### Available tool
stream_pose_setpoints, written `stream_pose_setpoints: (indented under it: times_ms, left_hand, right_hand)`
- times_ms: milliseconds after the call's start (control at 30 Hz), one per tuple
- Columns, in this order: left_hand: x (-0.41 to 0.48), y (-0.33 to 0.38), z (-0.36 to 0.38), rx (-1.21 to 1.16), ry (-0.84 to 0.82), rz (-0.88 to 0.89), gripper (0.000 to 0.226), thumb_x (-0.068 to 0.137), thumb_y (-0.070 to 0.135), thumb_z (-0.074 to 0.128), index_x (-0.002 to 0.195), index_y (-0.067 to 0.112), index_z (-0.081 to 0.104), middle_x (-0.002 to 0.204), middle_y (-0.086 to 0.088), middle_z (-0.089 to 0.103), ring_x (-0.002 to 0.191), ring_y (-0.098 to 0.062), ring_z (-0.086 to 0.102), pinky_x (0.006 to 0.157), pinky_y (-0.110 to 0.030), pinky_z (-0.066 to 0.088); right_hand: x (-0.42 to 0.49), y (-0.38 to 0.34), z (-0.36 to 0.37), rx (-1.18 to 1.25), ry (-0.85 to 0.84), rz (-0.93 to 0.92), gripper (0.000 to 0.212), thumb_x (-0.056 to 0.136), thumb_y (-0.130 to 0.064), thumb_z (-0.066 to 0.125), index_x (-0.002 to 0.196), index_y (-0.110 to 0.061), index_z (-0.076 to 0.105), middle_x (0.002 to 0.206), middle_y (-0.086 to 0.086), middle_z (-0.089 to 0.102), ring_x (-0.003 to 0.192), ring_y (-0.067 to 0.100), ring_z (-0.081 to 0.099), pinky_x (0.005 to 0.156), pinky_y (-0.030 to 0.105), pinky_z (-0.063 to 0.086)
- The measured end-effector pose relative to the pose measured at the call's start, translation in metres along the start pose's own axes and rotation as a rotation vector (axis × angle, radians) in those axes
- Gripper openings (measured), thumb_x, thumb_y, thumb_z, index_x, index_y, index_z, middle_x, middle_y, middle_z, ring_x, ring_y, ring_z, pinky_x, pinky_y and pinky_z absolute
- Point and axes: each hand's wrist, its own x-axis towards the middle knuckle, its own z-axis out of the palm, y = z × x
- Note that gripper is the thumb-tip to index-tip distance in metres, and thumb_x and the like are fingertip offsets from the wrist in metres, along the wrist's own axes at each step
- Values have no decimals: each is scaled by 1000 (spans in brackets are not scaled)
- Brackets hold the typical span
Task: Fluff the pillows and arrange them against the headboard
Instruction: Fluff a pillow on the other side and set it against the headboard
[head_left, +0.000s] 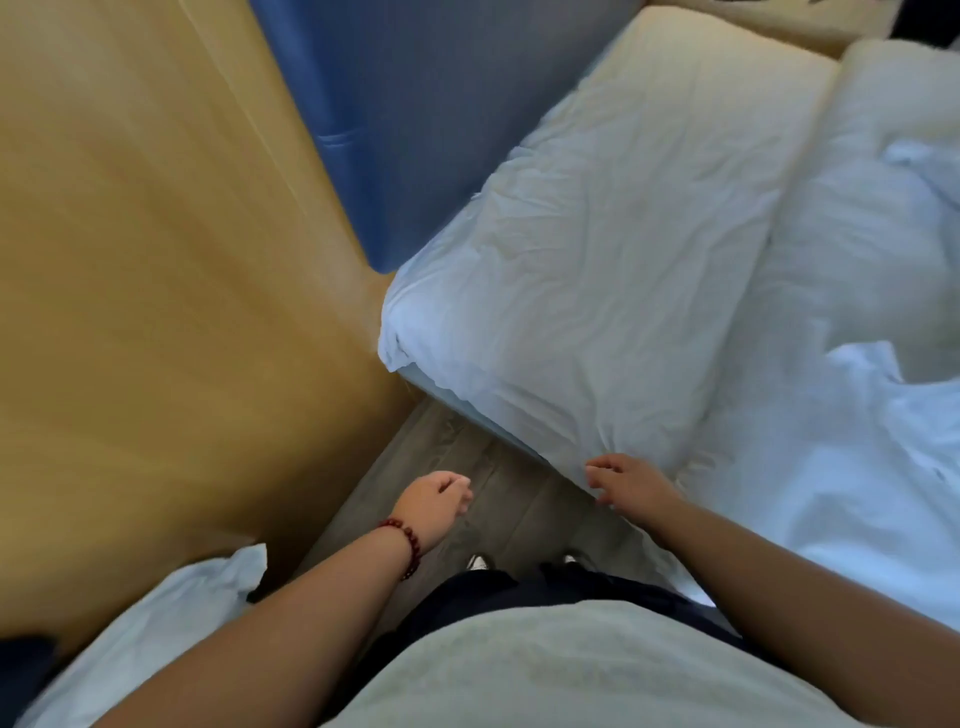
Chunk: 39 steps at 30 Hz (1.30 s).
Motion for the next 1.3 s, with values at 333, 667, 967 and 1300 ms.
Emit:
stream_pose_setpoints:
  times_ms: [333,667,967,1300]
  left_hand:
    - [39,0,38,174,-321,-87,21,99,21,50,84,15,61,92,-4,67,76,-19,64,81,-37,53]
    - [54,81,117,358,-447,-65,23,102,21,44,84,14,55,92,-4,61,71,-15,57,55,-22,40]
    - [42,150,241,244,-430,-111,19,102,23,45,89,17,58,99,-5,63,89,-20,59,73,-29,43]
    - [13,203,322,281,-338,86,19,99,21,50,95,11,65,93,-4,70,76,-14,63,63,-22,45]
  right_hand:
    - [-47,84,-11,195,135,287,13,97,-22,56,88,-18,65,88,5,64,74,17,57,56,22,39]
    - [-64,150,-73,379,269,375,15,95,-25,56,101,-16,67,96,5,68,81,19,63,60,24,46]
    - [-63,219,-180,326,212,353,22,98,-29,56,112,-14,64,104,5,66,94,25,65,72,27,49]
    - [-56,268,-249,423,261,264,13,95,-29,58,102,-23,67,102,7,69,91,24,66,82,36,53]
